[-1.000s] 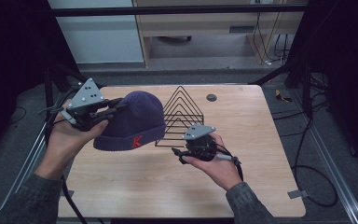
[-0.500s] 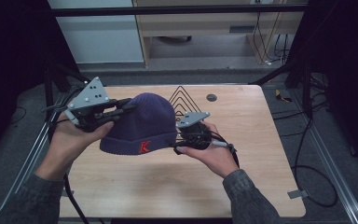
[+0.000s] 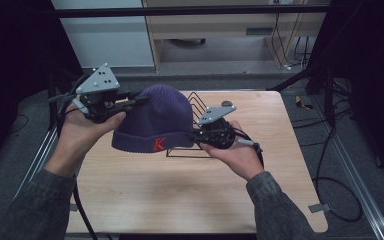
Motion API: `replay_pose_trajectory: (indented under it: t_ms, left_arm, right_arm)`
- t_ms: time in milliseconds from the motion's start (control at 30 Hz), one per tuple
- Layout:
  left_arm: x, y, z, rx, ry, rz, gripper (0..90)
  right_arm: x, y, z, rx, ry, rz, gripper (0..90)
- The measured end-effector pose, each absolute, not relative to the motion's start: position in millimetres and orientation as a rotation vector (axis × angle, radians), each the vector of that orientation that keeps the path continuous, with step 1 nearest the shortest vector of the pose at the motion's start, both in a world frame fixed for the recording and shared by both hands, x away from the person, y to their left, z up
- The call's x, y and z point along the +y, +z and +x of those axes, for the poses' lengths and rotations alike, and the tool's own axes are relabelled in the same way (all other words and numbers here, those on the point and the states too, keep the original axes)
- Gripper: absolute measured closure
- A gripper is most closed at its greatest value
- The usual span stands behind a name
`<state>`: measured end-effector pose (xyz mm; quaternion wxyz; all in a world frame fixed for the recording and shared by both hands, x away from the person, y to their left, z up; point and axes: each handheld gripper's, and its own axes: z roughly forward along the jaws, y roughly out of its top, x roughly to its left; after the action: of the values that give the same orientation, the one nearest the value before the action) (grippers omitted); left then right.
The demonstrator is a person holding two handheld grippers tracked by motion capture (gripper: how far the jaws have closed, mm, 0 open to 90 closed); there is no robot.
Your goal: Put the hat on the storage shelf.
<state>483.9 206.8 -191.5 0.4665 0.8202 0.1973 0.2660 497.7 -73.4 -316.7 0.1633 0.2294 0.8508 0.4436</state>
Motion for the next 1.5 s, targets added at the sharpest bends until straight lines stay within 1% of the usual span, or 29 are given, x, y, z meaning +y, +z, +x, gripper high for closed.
replay_pose_trajectory:
  t_ms: [133, 267, 500, 600, 700, 867, 967, 1167, 1333, 1500]
  left_arm:
    - [203.3, -186.6, 495.3, 0.493, 0.645, 2.001, 79.4]
    - [200.5, -187.3, 497.6, 0.493, 0.641, 1.986, 79.3]
    - [191.5, -193.2, 498.8, 0.505, 0.666, 1.982, 79.1]
    - [184.3, -197.0, 499.2, 0.526, 0.729, 1.949, 79.2]
    - [179.6, -196.1, 500.7, 0.514, 0.746, 1.941, 79.2]
    - [172.0, -188.9, 508.8, 0.498, 0.730, 1.958, 79.2]
    - [167.6, -184.7, 520.2, 0.507, 0.725, 1.957, 79.2]
    - [160.9, -182.0, 539.2, 0.509, 0.713, 1.903, 79.1]
    - [157.0, -187.7, 556.4, 0.523, 0.716, 1.913, 79.1]
    - [153.2, -189.8, 564.7, 0.517, 0.718, 1.905, 79.0]
  right_arm:
    - [-81.5, -305.3, 503.3, 2.413, 1.242, 0.672, 76.9]
    - [-87.9, -297.6, 503.6, 2.395, 1.217, 0.675, 77.0]
    - [-100.2, -297.6, 504.9, 2.374, 1.190, 0.707, 77.1]
    - [-106.5, -296.9, 505.1, 2.362, 1.205, 0.718, 77.1]
    - [-111.5, -294.9, 504.6, 2.347, 1.214, 0.722, 77.2]
    - [-117.0, -289.6, 508.7, 2.321, 1.201, 0.737, 77.3]
    - [-120.6, -285.6, 514.5, 2.308, 1.192, 0.749, 77.4]
    - [-124.8, -280.2, 526.1, 2.269, 1.183, 0.761, 77.5]
    - [-126.7, -283.7, 539.0, 2.257, 1.158, 0.792, 77.4]
    - [-126.4, -287.7, 549.8, 2.243, 1.150, 0.808, 77.5]
